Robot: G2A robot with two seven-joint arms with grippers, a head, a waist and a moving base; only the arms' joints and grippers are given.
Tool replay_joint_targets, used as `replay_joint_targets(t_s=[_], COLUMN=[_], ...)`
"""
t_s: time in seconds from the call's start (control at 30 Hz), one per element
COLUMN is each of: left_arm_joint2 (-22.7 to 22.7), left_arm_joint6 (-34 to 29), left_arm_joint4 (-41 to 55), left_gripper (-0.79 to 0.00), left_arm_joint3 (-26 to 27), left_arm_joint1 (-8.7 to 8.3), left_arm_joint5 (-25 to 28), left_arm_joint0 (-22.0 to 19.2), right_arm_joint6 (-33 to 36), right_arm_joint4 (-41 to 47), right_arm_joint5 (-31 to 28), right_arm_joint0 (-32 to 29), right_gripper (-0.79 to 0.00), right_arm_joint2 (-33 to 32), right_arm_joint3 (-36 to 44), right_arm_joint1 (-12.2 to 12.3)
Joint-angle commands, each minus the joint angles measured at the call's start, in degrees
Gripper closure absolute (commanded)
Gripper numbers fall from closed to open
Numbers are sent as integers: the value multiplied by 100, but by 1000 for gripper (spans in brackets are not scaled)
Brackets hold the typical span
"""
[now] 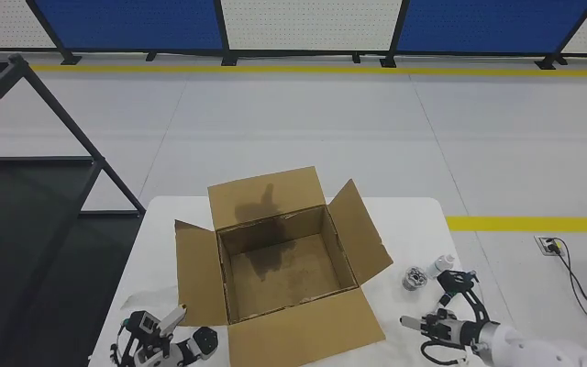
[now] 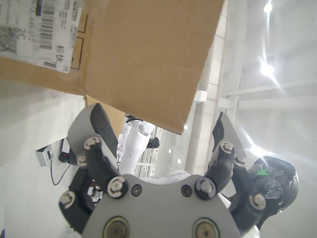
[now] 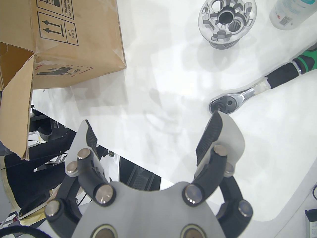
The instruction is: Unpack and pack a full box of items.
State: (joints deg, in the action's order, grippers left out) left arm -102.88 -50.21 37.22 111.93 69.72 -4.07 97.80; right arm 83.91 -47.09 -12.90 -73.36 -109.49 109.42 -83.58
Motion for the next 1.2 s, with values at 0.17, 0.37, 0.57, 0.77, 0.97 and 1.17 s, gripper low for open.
replay_joint_targets(t_s=[0.17,0.37,0.57,0.77,0.97,1.17], left_arm_joint2=[156,282,310,247,131,207], left_arm_joint6=[334,572,677,396,417,545], left_arm_joint4=[178,234,332,449,443,571], left_gripper=[-785,-785,-785,-785,-785,-785], left_arm_joint3=[-151,-228,-266,-195,-219,-378], left_arm_joint1=[2,3,-4,-36,-60,-67], left_arm_joint5=[82,164,197,69,87,81], left_arm_joint0=[-207,-372,-433,-307,-272,-506], right_arm_joint6=[-91,-161,-221,-243,-276,-328], right_arm_joint4=[97,184,248,329,362,387], right_arm_joint5=[69,122,200,272,340,407], right_arm_joint0=[-71,-101,-121,-99,-58,-59], right_gripper=[-785,-785,-785,-785,-785,-785], right_arm_joint2=[32,55,84,114,206,274], right_arm_joint3=[-18,-31,-65,-95,-118,-124], right_arm_joint1=[119,219,316,413,493,581])
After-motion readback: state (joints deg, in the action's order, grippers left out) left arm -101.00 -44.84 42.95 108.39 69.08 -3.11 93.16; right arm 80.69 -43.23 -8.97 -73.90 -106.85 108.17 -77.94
